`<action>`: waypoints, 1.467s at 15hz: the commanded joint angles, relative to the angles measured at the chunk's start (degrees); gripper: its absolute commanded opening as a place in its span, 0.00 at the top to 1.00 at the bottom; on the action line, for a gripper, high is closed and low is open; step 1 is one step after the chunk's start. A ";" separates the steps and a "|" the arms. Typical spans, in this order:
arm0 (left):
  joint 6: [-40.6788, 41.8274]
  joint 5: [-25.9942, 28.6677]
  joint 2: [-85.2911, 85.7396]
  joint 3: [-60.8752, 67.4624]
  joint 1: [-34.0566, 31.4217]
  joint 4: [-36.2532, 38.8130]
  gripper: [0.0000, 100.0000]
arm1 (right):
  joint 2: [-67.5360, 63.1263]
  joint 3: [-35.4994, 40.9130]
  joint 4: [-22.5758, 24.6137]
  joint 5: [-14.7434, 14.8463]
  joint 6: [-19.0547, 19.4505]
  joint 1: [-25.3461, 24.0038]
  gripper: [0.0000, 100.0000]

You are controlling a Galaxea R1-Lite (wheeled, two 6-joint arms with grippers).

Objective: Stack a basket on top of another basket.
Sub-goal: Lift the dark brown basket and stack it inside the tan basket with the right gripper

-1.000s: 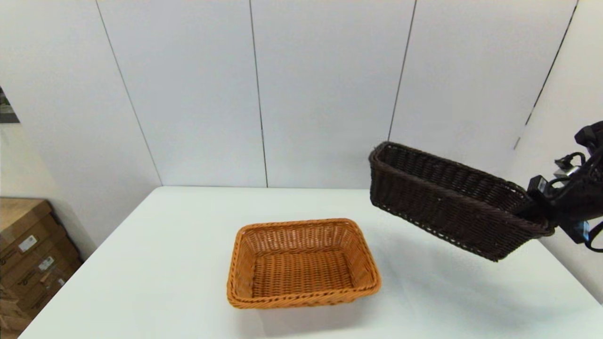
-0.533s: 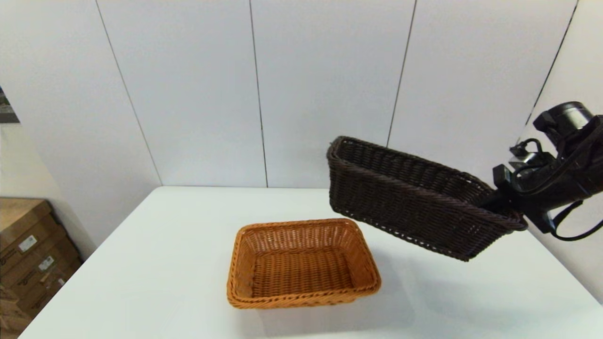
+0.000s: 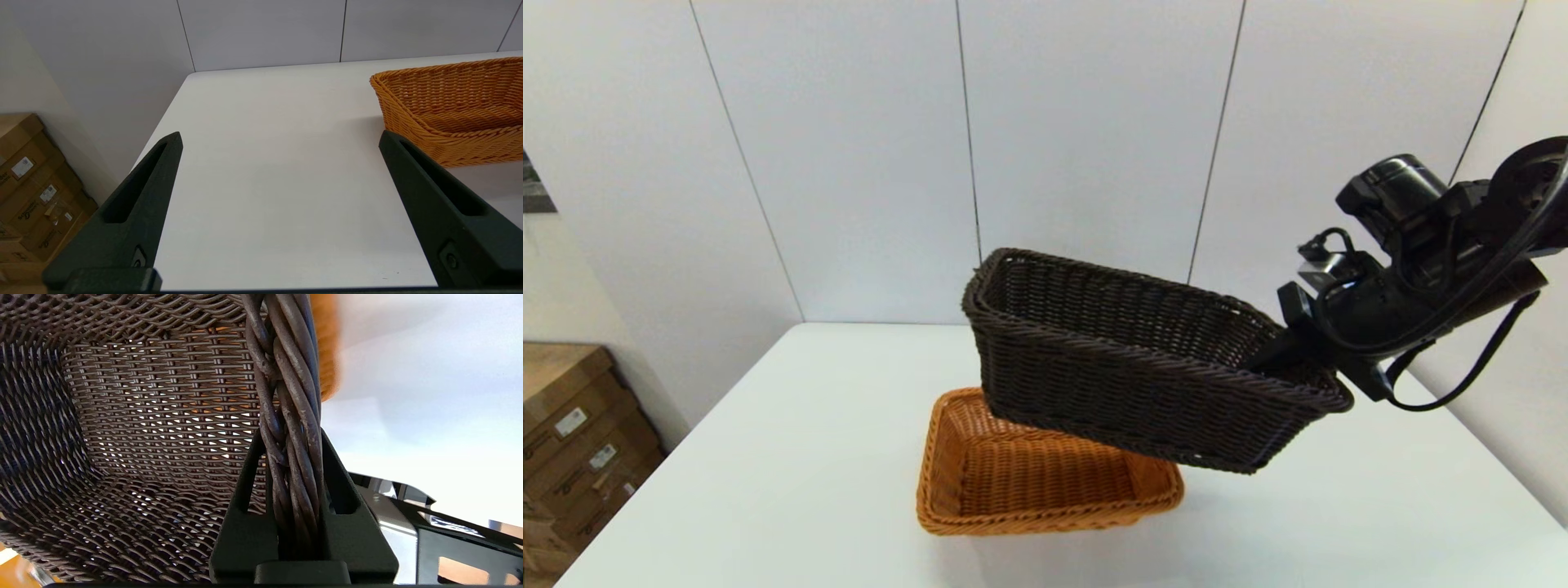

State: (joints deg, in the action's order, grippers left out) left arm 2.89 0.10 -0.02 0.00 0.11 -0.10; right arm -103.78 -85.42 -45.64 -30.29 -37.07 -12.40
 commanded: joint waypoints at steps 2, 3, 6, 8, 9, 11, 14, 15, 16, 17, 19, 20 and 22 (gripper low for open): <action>0.01 -0.01 0.02 0.00 -0.02 0.01 0.00 | -1.34 -2.91 -0.06 -0.03 -0.72 -5.80 1.00; 0.01 -0.01 0.02 0.00 0.07 0.01 0.00 | -1.87 -3.88 -0.06 0.06 -0.72 -6.94 1.00; 0.01 -0.01 0.02 0.00 0.07 0.01 0.00 | -3.45 -6.25 -0.06 2.52 -0.72 -10.28 1.00; 0.01 -0.01 0.02 0.00 -0.02 0.01 0.00 | -4.33 -7.39 -0.06 2.96 -0.72 -11.60 1.00; 0.01 -0.01 0.02 0.00 -0.02 0.01 0.00 | -4.68 -8.01 -0.06 3.22 -0.72 -12.04 1.00; 0.01 -0.01 0.02 0.00 -0.02 0.01 0.00 | -5.47 -9.15 -0.06 5.07 -0.63 -13.09 1.00; 0.01 -0.01 0.02 0.00 -0.02 0.01 0.00 | -6.79 -10.21 -0.06 8.50 -0.28 -14.32 1.00; 0.01 -0.01 0.02 0.00 -0.02 0.01 0.00 | -7.58 -10.38 -0.06 9.55 -0.11 -14.67 1.00; 0.01 -0.01 0.02 0.00 -0.02 0.01 0.00 | -8.11 -10.64 0.03 10.25 -0.19 -14.85 1.00; 0.01 -0.01 0.02 0.00 -0.02 0.01 0.00 | -8.63 -10.82 0.03 10.69 -0.19 -15.02 1.00; 0.01 -0.01 0.02 0.00 -0.02 0.01 0.00 | -9.95 -11.44 0.11 12.01 -0.19 -15.64 1.00; 0.01 -0.01 0.02 0.00 0.07 0.01 0.00 | -10.74 -11.79 0.20 12.80 -0.19 -15.82 1.00; 0.01 -0.01 0.02 0.00 0.07 0.01 0.00 | -12.59 -13.28 0.20 13.68 -0.19 -15.73 1.00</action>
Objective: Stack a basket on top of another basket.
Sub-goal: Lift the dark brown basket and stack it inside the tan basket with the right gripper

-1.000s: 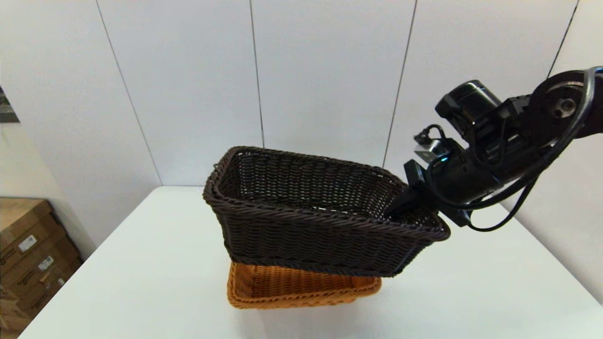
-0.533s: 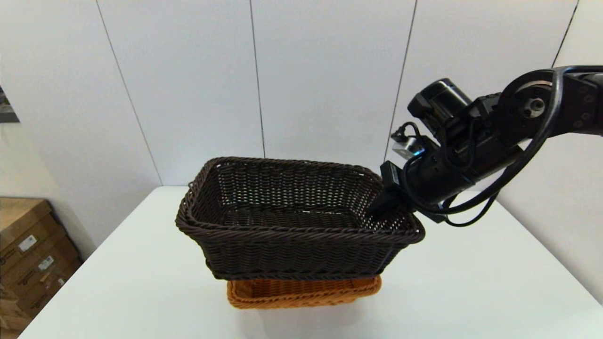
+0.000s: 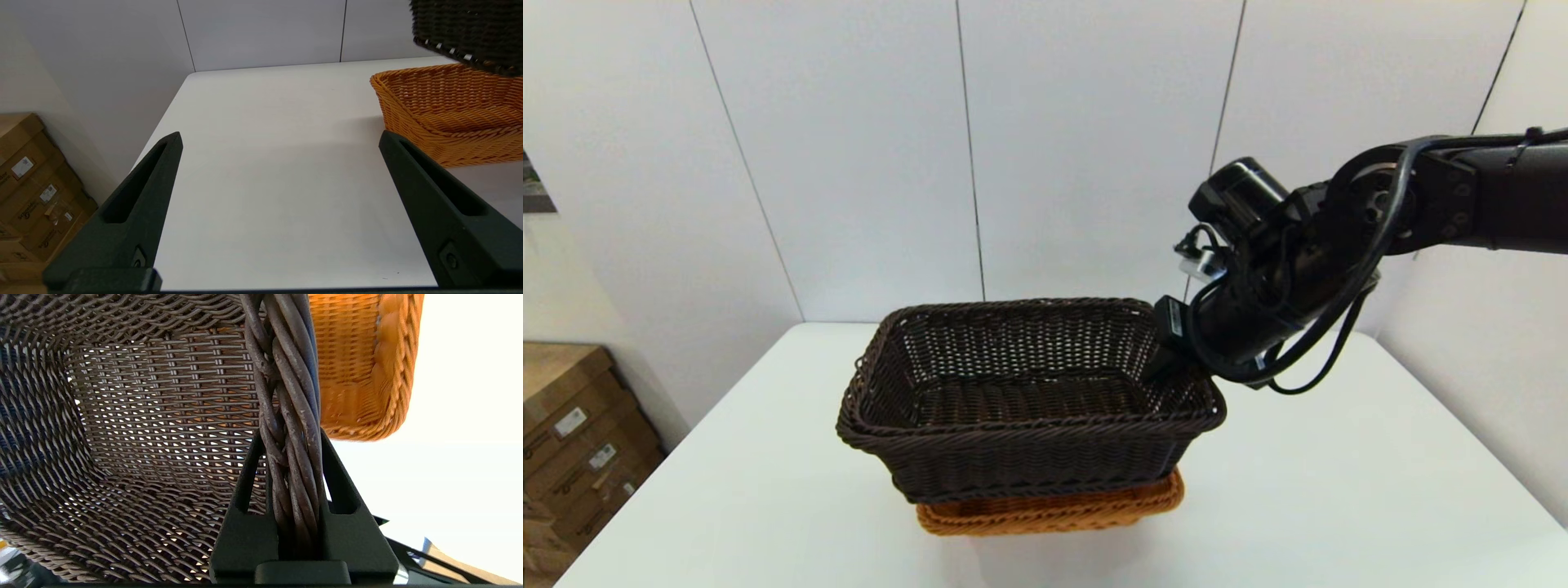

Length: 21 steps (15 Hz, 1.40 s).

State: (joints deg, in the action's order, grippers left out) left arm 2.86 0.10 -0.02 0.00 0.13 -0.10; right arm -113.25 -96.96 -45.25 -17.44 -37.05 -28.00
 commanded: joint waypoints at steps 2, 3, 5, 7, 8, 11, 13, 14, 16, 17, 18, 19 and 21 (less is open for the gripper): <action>0.04 -0.01 0.02 0.00 -0.05 0.01 0.00 | -4.00 -2.70 -0.19 1.27 -0.13 0.14 1.00; 0.04 -0.01 0.02 0.00 -0.05 0.01 0.00 | -4.43 -3.23 -0.19 1.27 -0.13 0.32 1.00; 0.04 -0.01 0.02 0.00 -0.05 0.01 0.00 | -5.31 -3.93 -0.01 1.27 0.13 1.02 1.00; 0.04 -0.01 0.02 0.00 -0.05 0.01 0.00 | -6.19 -4.29 -0.01 1.98 1.98 1.81 1.00; 0.04 -0.01 0.02 0.00 0.04 0.01 0.00 | -6.81 -4.55 -0.01 2.06 2.42 2.07 1.00; 0.04 -0.01 0.02 0.00 0.04 0.01 0.00 | -8.13 -4.99 -0.10 1.89 4.00 3.13 1.00; 0.04 -0.01 0.02 0.00 -0.05 0.01 0.00 | -9.09 -4.99 -0.10 1.89 5.76 3.66 1.00; 0.04 -0.01 0.02 0.00 0.04 0.01 0.00 | -9.18 -5.08 -0.10 1.71 5.93 3.66 1.00; 0.04 -0.01 0.02 0.00 -0.05 0.01 0.00 | -10.06 -5.96 -0.10 1.54 6.02 3.66 1.00; 0.04 -0.01 0.02 0.00 -0.05 0.01 0.00 | -10.24 -6.22 -0.19 1.45 6.02 3.66 1.00; 0.04 -0.01 0.02 0.00 -0.05 0.01 0.00 | -10.32 -6.66 -0.19 1.10 6.02 3.57 1.00; 0.04 -0.01 0.02 0.00 -0.05 0.01 0.00 | -10.68 -7.19 -0.19 0.75 6.02 3.57 1.00; 0.04 -0.01 0.02 0.00 -0.05 0.01 0.00 | -11.47 -7.89 -0.19 0.75 5.93 3.39 1.00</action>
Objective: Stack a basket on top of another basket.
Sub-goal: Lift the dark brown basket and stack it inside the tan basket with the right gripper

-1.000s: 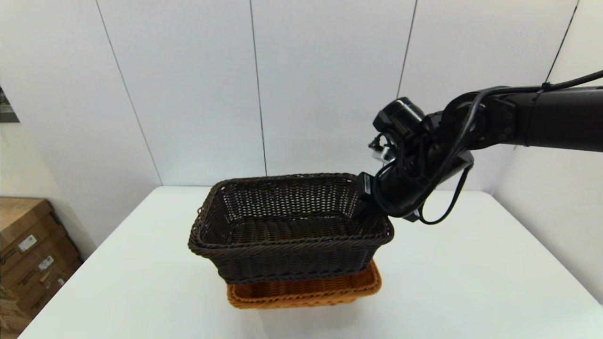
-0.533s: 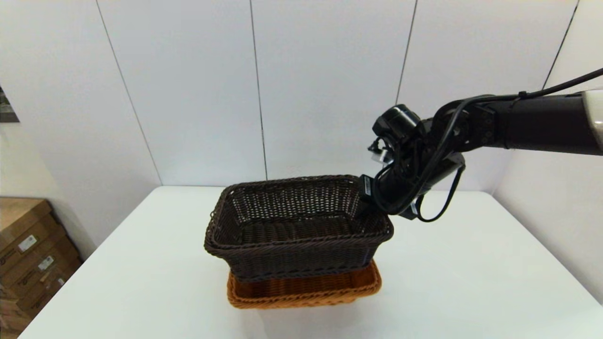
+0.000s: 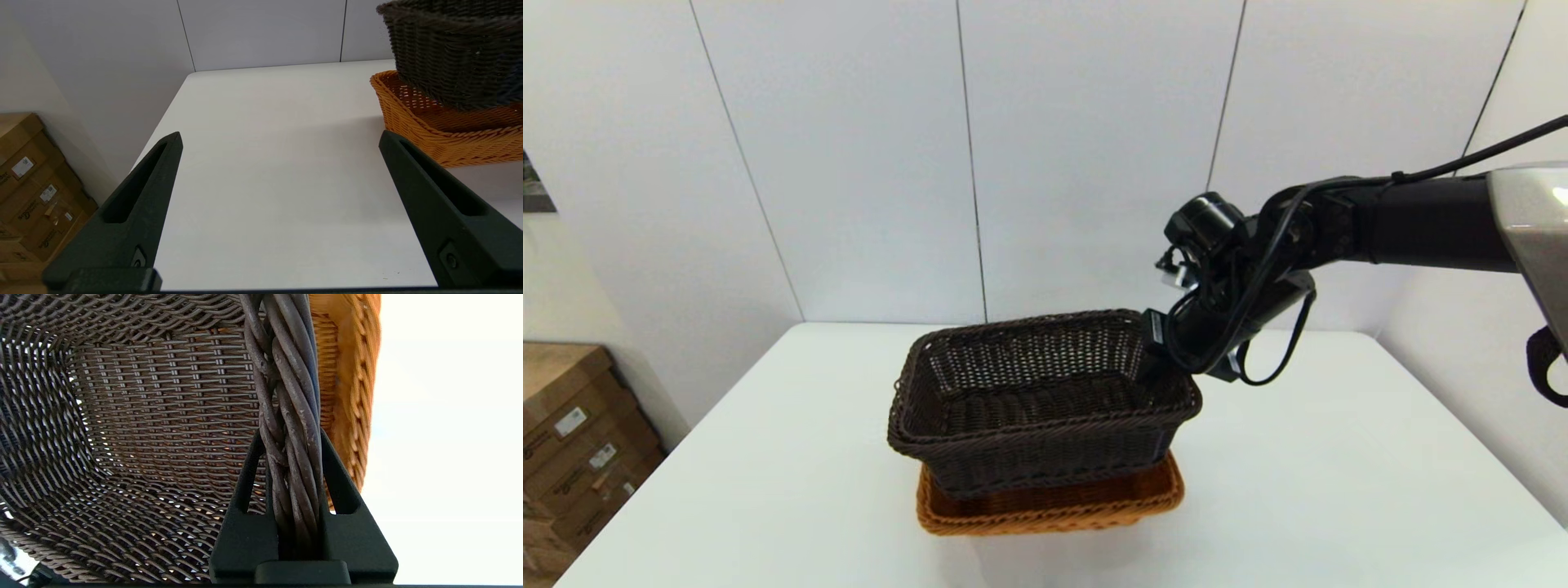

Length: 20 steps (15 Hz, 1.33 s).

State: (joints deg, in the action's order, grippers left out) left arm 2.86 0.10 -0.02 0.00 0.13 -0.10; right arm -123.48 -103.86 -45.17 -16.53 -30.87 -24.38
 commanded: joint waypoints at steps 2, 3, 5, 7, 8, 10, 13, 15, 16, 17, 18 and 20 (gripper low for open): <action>0.04 -0.01 0.02 0.00 -0.05 0.01 0.00 | -2.12 -1.17 -0.27 -0.26 -0.33 -0.14 1.00; 0.04 -0.01 0.02 0.00 -0.05 0.01 0.00 | -2.47 -1.25 -0.27 -0.26 -0.33 -0.23 1.00; 0.04 -0.01 0.02 0.00 -0.05 0.01 0.00 | -3.00 -1.34 -0.27 -0.26 -0.33 -0.14 1.00; 0.04 -0.01 0.02 0.00 0.04 0.01 0.00 | -3.70 -1.43 -0.27 -0.26 -0.25 -0.14 1.00; 0.04 -0.01 0.02 0.00 -0.05 0.01 0.00 | -3.96 -1.43 -0.27 -0.26 -0.33 -0.14 1.00; 0.04 -0.01 0.02 0.00 -0.05 0.01 0.00 | -4.23 -1.34 -0.36 -0.43 -0.51 -0.14 1.00; 0.04 -0.01 0.02 0.00 0.04 0.01 0.00 | -4.14 -1.34 -0.45 -1.05 -0.60 -0.05 1.00; 0.04 -0.01 0.02 0.00 -0.05 0.01 0.00 | -4.23 -1.25 -0.54 -1.05 -0.69 0.12 1.00; 0.04 -0.01 0.02 0.00 -0.05 0.01 0.00 | -4.40 -1.17 -0.54 -1.05 -0.77 0.21 1.00; 0.04 -0.01 0.02 0.00 0.04 0.01 0.00 | -4.58 -1.17 -0.54 -1.05 -0.86 0.47 1.00; 0.04 -0.01 0.02 0.00 0.04 0.01 0.00 | -4.58 -1.08 -0.62 -1.05 -0.86 0.83 1.00; 0.04 -0.01 0.02 0.00 -0.05 0.01 0.00 | -4.75 -0.99 -0.62 -1.05 -0.86 1.35 1.00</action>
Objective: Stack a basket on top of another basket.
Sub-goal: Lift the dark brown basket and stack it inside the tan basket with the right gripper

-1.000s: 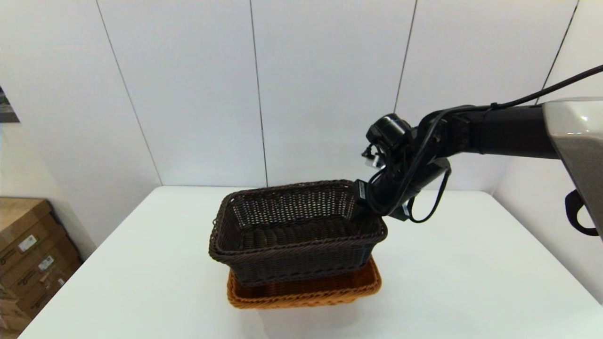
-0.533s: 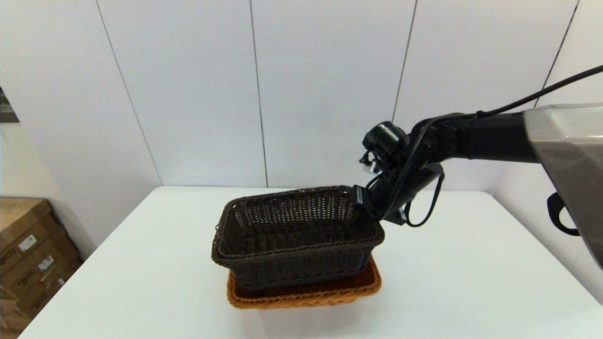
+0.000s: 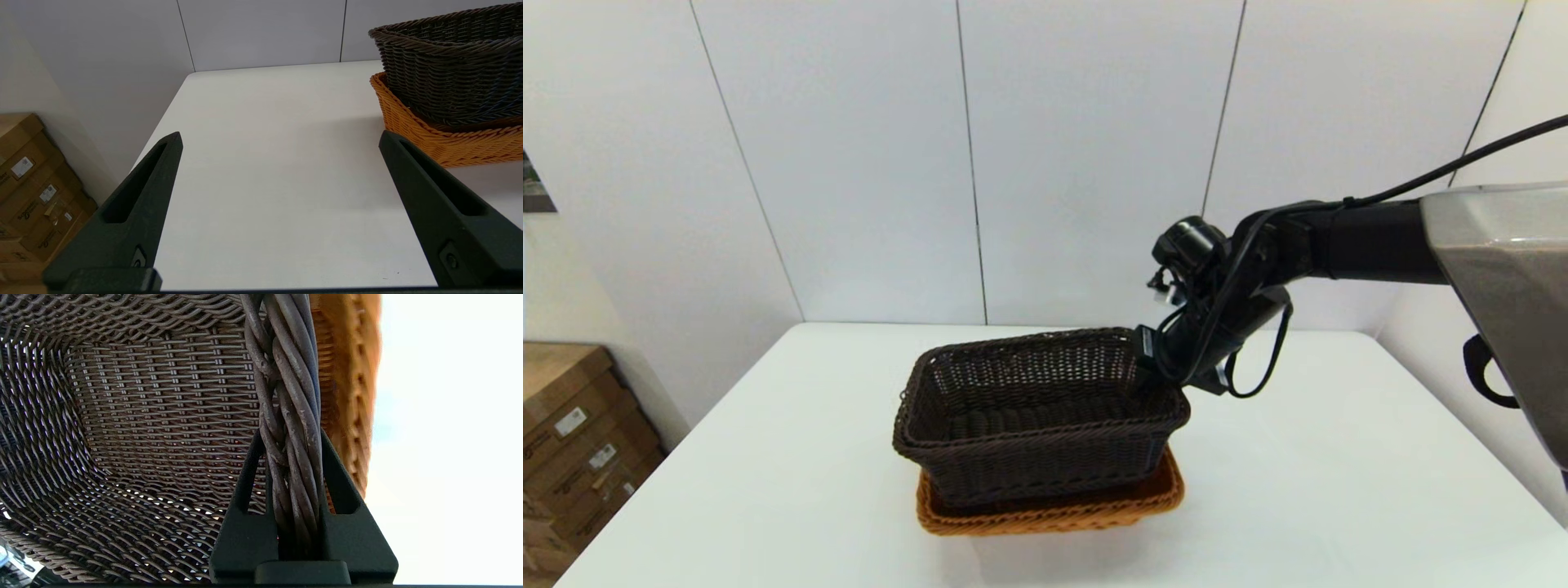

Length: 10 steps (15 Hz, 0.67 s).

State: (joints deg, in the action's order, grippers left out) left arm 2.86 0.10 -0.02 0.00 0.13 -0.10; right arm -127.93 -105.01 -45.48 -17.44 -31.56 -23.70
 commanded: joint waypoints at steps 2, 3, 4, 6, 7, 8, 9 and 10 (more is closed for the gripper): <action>0.04 -0.01 0.02 0.00 -0.05 0.01 0.00 | -0.66 0.16 -0.31 -0.13 -0.17 1.29 1.00; 0.04 -0.01 0.02 0.00 -0.05 0.01 0.00 | -0.66 0.16 -0.31 -0.22 -0.17 1.46 1.00; 0.04 -0.01 0.02 0.00 -0.05 0.01 0.00 | -0.57 0.16 -0.22 -0.31 -0.08 1.73 1.00; 0.04 -0.01 0.02 0.00 -0.05 0.01 0.00 | -0.39 0.07 -0.13 -1.89 0.10 2.43 1.00; 0.04 -0.01 0.02 0.00 0.04 0.01 0.00 | -0.39 0.16 -0.13 -2.33 0.10 2.60 1.00; 0.04 -0.01 0.02 0.00 -0.05 0.01 0.00 | -0.39 0.16 -0.04 -2.33 0.10 2.60 1.00; 0.04 -0.01 0.02 0.00 0.04 0.01 0.00 | -0.39 0.16 0.04 -2.33 0.10 2.69 1.00; 0.04 -0.01 0.02 0.00 -0.05 0.01 0.00 | -0.48 0.16 0.13 -2.33 0.18 2.69 1.00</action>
State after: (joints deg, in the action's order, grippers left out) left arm 2.89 0.10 -0.02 0.00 0.13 -0.10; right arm -128.45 -104.90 -45.18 -19.61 -31.22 -21.08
